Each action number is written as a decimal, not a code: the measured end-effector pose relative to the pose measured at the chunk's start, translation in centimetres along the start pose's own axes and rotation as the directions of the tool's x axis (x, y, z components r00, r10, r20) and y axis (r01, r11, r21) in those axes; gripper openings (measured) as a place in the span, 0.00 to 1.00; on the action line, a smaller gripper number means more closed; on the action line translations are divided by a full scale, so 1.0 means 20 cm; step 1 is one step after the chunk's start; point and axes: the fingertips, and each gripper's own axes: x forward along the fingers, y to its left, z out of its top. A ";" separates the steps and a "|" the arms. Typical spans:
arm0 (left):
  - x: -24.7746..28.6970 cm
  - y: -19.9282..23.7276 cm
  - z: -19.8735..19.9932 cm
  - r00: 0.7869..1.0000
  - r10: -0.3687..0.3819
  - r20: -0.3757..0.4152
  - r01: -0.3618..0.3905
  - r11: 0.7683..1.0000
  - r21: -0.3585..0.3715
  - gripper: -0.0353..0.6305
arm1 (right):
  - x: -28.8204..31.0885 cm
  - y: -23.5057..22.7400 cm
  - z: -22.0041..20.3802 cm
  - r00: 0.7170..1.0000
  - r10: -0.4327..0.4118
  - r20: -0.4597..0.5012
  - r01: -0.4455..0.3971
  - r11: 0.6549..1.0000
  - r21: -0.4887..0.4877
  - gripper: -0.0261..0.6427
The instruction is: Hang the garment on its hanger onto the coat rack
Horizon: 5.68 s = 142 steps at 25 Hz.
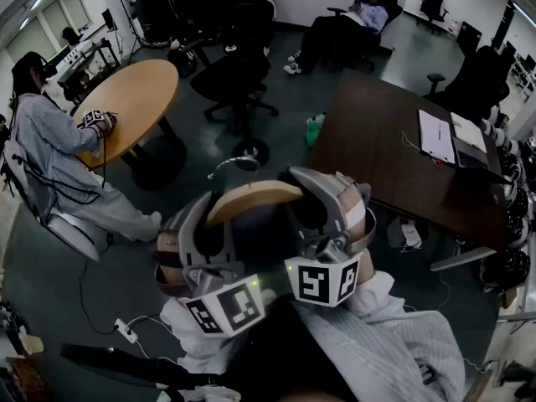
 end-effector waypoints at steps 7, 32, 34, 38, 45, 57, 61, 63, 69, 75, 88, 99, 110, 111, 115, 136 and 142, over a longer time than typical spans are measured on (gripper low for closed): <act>0.02 -0.03 0.01 1.000 -0.003 -0.002 0.003 1.000 -0.002 0.13 | 0.00 -0.01 -0.03 1.000 -0.005 0.001 0.005 1.000 -0.006 0.14; 0.13 -0.15 -0.09 0.996 -0.012 -0.084 0.008 0.999 -0.044 0.13 | 0.08 0.09 -0.18 0.996 0.087 0.018 -0.087 0.996 0.011 0.15; 0.21 -0.12 -0.15 0.997 -0.027 -0.069 0.024 0.999 -0.046 0.13 | 0.17 0.12 -0.20 0.997 0.082 0.003 -0.082 0.997 0.005 0.15; 0.40 0.01 -0.29 0.998 -0.051 -0.027 0.050 0.998 -0.041 0.13 | 0.42 0.16 -0.19 0.998 0.054 -0.025 -0.054 0.999 -0.005 0.15; 0.74 0.27 -0.60 0.993 -0.099 0.057 0.100 0.995 -0.008 0.13 | 0.90 0.27 -0.14 0.996 -0.032 -0.086 0.031 0.999 -0.013 0.15; 1.33 0.48 -1.03 0.985 -0.150 0.089 0.150 0.989 0.014 0.13 | 1.61 0.47 -0.27 0.986 -0.021 -0.166 0.015 0.999 -0.038 0.15; 1.60 0.54 -1.16 0.988 -0.141 0.067 0.141 0.990 0.003 0.13 | 1.90 0.49 -0.38 0.988 -0.010 -0.152 0.007 1.000 -0.024 0.15; 1.75 0.58 -1.20 0.990 -0.130 0.060 0.130 0.991 0.001 0.13 | 2.06 0.48 -0.43 0.990 -0.008 -0.140 0.004 1.000 -0.022 0.15; 2.21 0.68 -1.19 0.992 -0.099 0.077 0.099 0.995 0.003 0.13 | 2.45 0.33 -0.63 0.993 -0.035 -0.111 0.032 0.999 -0.024 0.15; 2.61 0.74 -1.16 0.992 -0.078 0.101 0.079 0.997 -0.005 0.13 | 2.77 0.17 -0.82 0.994 -0.053 -0.097 0.050 0.998 -0.040 0.15; 3.29 0.75 -1.21 0.969 -0.162 0.184 0.170 0.985 -0.025 0.13 | 3.28 0.04 -1.19 0.974 -0.114 -0.195 0.101 0.992 -0.072 0.15; 3.82 0.89 -1.24 0.918 -0.200 0.344 0.203 0.979 0.028 0.13 | 3.71 -0.09 -1.35 0.923 -0.282 -0.262 0.250 0.957 -0.147 0.15; 4.11 0.94 -1.17 0.886 -0.226 0.405 0.238 0.971 0.021 0.13 | 3.91 -0.24 -1.46 0.890 -0.343 -0.300 0.294 0.935 -0.196 0.15; 4.13 0.94 -1.15 0.883 -0.230 0.408 0.244 0.970 0.019 0.13 | 3.92 -0.26 -1.48 0.889 -0.345 -0.301 0.294 0.934 -0.202 0.15; 4.23 0.95 -1.11 0.873 -0.245 0.421 0.265 0.964 0.011 0.13 | 3.98 -0.34 -1.52 0.885 -0.350 -0.308 0.292 0.931 -0.220 0.15; 4.68 0.84 -1.20 0.918 -0.257 0.302 0.271 0.963 -0.005 0.13 | 4.34 -0.34 -1.90 0.929 -0.223 -0.294 0.194 0.973 -0.125 0.16; 4.73 0.79 -1.23 0.921 -0.272 0.278 0.281 0.960 0.010 0.13 | 4.39 -0.29 -1.95 0.942 -0.187 -0.277 0.168 0.981 -0.092 0.16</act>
